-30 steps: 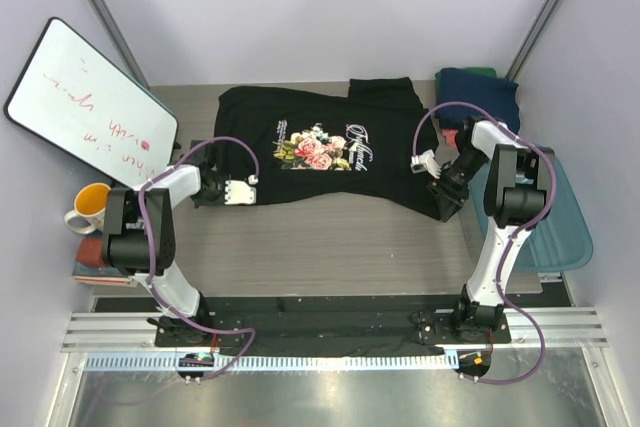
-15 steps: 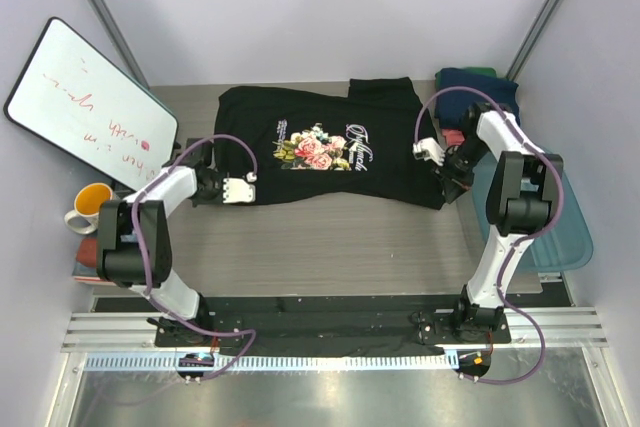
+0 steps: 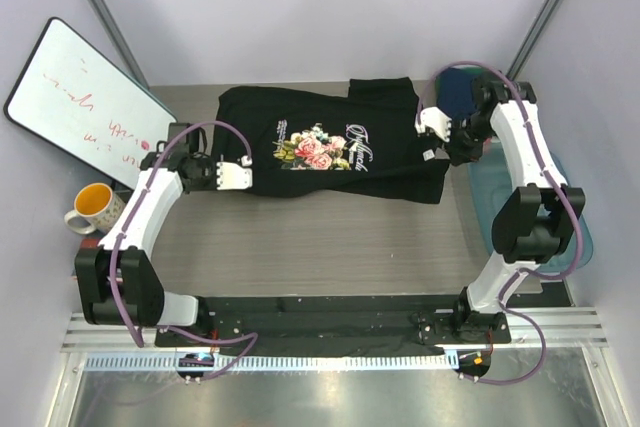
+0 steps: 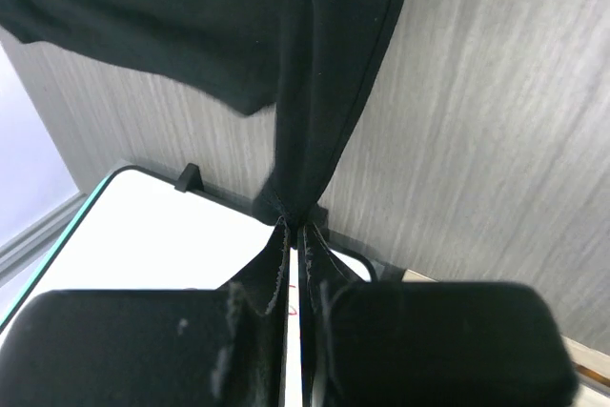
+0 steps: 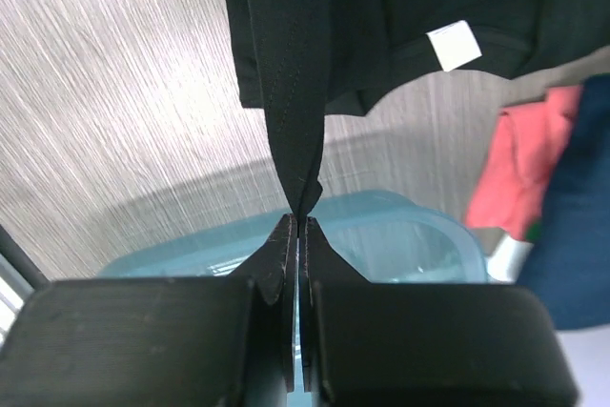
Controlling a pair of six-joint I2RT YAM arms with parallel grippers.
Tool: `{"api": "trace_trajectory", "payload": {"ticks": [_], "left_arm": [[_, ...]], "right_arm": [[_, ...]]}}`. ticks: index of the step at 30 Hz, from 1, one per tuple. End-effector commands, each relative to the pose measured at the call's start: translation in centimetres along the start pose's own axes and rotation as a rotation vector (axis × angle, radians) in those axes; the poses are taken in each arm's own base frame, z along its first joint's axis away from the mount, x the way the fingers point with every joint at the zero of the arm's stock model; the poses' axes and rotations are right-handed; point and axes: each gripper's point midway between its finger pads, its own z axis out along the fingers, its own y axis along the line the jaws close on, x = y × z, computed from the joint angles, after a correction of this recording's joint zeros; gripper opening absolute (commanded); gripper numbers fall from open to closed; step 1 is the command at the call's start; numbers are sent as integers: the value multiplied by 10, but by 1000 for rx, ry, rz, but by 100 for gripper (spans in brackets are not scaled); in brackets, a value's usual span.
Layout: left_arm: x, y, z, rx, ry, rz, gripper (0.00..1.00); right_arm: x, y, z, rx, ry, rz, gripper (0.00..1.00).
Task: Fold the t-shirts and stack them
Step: Flatten out the tshirt
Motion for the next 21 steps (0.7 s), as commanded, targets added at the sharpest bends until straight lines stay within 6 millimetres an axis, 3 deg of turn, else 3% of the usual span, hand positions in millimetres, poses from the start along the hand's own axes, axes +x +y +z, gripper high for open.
{"api": "trace_trajectory", "payload": {"ticks": [1,5,10,19,21], "left_arm": [[-10,2,-20,0,-33,12,0],[-14,8,-37,-38,-45,-1,0],[-18,-2,-56,-47,-56,14,0],[-11,-34,-73,-26,-14,136,0],[-10,-39,-75,-19,-11,138,0]], "right_arm": [[-16,10,-38,74,-38,-90,1],[-33,12,-64,192,-92,-178,1],[-41,28,-79,245,-125,-277,1],[-26,80,-80,253,-61,-533,1],[-20,93,-71,224,-53,-577,1]]}}
